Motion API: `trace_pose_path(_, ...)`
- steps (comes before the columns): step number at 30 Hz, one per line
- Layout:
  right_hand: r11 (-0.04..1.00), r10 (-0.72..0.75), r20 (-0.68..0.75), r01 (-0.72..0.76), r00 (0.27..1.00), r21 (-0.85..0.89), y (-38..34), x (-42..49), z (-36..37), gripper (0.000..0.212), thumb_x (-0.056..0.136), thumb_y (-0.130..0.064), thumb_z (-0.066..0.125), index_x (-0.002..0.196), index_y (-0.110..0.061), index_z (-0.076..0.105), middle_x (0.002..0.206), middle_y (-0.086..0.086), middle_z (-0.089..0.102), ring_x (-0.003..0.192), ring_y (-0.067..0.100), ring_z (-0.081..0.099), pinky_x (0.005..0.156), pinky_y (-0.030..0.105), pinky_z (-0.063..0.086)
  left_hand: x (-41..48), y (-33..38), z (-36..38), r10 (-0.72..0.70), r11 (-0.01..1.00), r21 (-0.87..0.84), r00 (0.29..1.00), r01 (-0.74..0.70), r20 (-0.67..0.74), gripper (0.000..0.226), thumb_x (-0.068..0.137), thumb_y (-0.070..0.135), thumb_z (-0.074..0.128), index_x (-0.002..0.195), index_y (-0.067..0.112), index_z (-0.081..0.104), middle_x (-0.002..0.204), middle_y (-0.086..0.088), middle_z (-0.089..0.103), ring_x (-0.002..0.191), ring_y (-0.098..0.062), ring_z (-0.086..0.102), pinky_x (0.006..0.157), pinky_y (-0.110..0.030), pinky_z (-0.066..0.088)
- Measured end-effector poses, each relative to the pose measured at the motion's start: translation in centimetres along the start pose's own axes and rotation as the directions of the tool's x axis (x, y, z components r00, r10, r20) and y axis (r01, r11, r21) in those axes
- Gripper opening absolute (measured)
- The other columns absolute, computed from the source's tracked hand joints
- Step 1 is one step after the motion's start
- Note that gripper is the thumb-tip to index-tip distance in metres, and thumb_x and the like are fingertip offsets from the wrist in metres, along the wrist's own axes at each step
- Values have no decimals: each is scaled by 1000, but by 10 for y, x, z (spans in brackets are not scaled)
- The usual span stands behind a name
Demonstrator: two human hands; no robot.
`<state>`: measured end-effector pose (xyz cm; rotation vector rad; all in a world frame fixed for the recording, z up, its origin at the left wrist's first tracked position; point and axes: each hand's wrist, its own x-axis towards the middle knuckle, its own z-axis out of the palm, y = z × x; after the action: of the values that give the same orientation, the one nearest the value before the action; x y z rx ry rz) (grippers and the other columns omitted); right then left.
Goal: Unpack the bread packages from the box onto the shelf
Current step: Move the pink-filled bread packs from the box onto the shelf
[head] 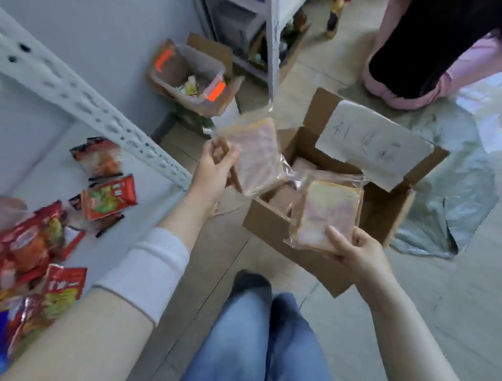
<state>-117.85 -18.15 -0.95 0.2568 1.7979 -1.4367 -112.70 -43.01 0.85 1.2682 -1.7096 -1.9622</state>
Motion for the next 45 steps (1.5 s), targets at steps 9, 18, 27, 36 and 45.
trace_pose_path(9, 919, -295, 555, 391, 778, -59, -105, -136, 213, 23, 84, -10, 62, 105, -6, 57, 95, 10, 70, 74, 14, 71, 57, 20, 56, -167, 136, -288, 339, 864, -169, 796, -475, -502, 5, 97, 21, 45, 102, 21, 46, 108, -5, 58, 96, -16, 59, 83, -32, 52)
trace_pose_path(18, 852, -161, 858, 507, 488, -128, -69, -292, 467, 49, 71, -38, 62, 110, -8, 59, 96, 12, 72, 85, 25, 71, 78, 40, 58, -311, 100, -569, 211, 856, -111, 538, -504, -816, 34, 93, 33, 49, 116, 8, 43, 127, -15, 56, 118, -28, 55, 103, -50, 43)
trace_pose_path(27, 741, -279, 857, 664, 434, -95, -11, -372, 667, 26, 85, -14, 64, 101, -10, 44, 77, -3, 58, 64, 11, 56, 63, 32, 52, -325, 67, -753, 160, 927, 30, 321, -374, -933, 28, 91, 26, 57, 110, 10, 45, 100, -4, 57, 90, -18, 56, 73, -25, 47)
trace_pose_path(36, 548, -507, 682, 808, 527, -217, 10, -385, 791, 37, 91, -33, 54, 115, -7, 43, 100, 4, 58, 97, 29, 56, 71, 29, 36, -261, 65, -834, 180, 964, 124, 228, -237, -957, 33, 89, 25, 60, 115, 5, 55, 98, -1, 57, 86, -14, 54, 59, -8, 40)
trace_pose_path(45, 382, -712, 464, 845, 527, -373, 25, -382, 840, 51, 89, -24, 54, 134, -11, 33, 132, 15, 47, 123, 35, 41, 99, 46, 35, -228, 63, -853, 293, 932, 254, 125, -259, -948, 37, 85, 20, 66, 111, -4, 54, 94, -4, 52, 83, -15, 50, 65, -8, 36)
